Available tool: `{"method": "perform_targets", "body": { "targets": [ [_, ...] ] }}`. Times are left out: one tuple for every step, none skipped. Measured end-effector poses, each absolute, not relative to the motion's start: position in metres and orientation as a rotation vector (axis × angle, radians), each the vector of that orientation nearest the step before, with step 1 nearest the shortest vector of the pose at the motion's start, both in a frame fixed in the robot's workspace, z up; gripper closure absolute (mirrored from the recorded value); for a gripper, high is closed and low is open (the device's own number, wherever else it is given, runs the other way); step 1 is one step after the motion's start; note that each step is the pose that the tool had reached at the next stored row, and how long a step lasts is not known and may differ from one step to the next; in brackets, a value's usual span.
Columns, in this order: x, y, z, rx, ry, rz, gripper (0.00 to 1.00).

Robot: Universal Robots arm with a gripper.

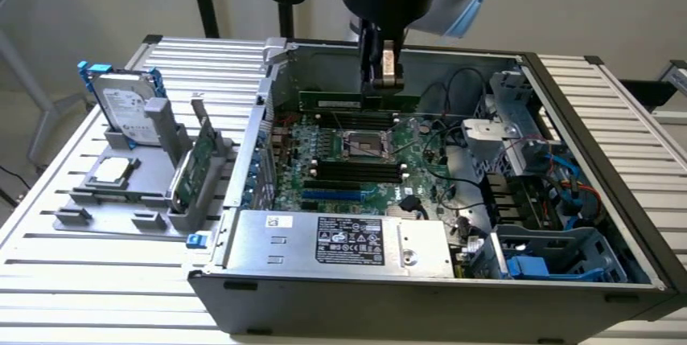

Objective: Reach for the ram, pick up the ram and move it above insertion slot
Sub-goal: 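Pick up the ram and move it above insertion slot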

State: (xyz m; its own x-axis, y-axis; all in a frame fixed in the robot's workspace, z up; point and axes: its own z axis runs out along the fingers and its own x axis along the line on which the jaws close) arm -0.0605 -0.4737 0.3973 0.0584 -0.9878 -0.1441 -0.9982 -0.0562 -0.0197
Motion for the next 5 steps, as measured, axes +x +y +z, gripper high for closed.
{"method": "perform_targets", "body": {
  "targets": [
    [-0.0605, -0.4737, 0.3973, -2.199, 2.077, 0.139, 0.86],
    [-0.0605, -0.4737, 0.3972, -2.199, 2.077, 0.139, 0.86],
    [-0.0605, -0.4737, 0.3972, -2.199, 2.077, 0.139, 0.86],
    [-0.0605, -0.4737, 0.3972, -2.199, 2.077, 0.139, 0.86],
    [-0.0605, -0.4737, 0.3972, -2.199, 2.077, 0.139, 0.86]
  ]
}}
